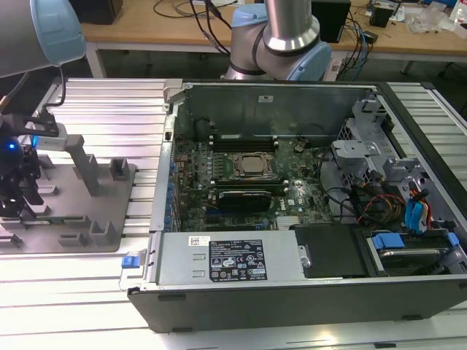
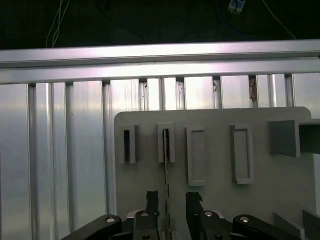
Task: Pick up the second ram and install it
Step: 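Pick up the second ram and move it above second insertion slot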
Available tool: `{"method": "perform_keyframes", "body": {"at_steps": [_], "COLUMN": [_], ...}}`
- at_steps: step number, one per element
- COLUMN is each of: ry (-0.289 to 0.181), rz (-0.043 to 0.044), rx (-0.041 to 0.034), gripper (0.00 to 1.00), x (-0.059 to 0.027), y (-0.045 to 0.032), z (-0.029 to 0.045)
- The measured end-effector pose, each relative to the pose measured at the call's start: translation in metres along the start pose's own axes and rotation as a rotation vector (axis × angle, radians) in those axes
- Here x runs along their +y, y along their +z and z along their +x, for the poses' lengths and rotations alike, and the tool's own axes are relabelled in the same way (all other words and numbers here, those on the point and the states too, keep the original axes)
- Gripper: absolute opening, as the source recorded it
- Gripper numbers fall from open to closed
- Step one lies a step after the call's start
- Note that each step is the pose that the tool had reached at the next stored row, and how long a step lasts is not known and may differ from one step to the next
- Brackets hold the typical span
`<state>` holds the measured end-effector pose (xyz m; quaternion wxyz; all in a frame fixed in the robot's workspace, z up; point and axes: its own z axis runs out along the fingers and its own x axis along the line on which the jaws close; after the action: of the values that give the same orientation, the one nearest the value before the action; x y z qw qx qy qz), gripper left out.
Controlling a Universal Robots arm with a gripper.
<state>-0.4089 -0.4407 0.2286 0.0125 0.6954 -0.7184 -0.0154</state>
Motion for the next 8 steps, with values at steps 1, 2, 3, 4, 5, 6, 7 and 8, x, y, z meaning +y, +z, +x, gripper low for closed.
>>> {"method": "perform_keyframes", "body": {"at_steps": [1, 2, 3, 4, 5, 6, 7, 8], "ry": [-0.017, -0.024, -0.032, -0.044, -0.055, -0.077, -0.088, -0.089], "rz": [0.0000, 0.0000, 0.0001, 0.0005, 0.0006, 0.0007, 0.0005, 0.0006], "rx": [0.0002, 0.0005, 0.0008, 0.0012, 0.0016, 0.0026, 0.0031, 0.0030], "gripper": [0.34, 0.34, 0.34, 0.34, 0.34, 0.34, 0.34, 0.34], "x": [0.0000, 0.0001, 0.0003, 0.0004, 0.0004, 0.0004, 0.0011, 0.0017], "y": [0.0021, 0.0030, 0.0040, 0.0055, 0.0064, 0.0080, 0.0099, 0.0109], "z": [0.0001, 0.0001, 0.0001, 0.0000, 0.0001, 0.0001, 0.0001, 0.0000]}}
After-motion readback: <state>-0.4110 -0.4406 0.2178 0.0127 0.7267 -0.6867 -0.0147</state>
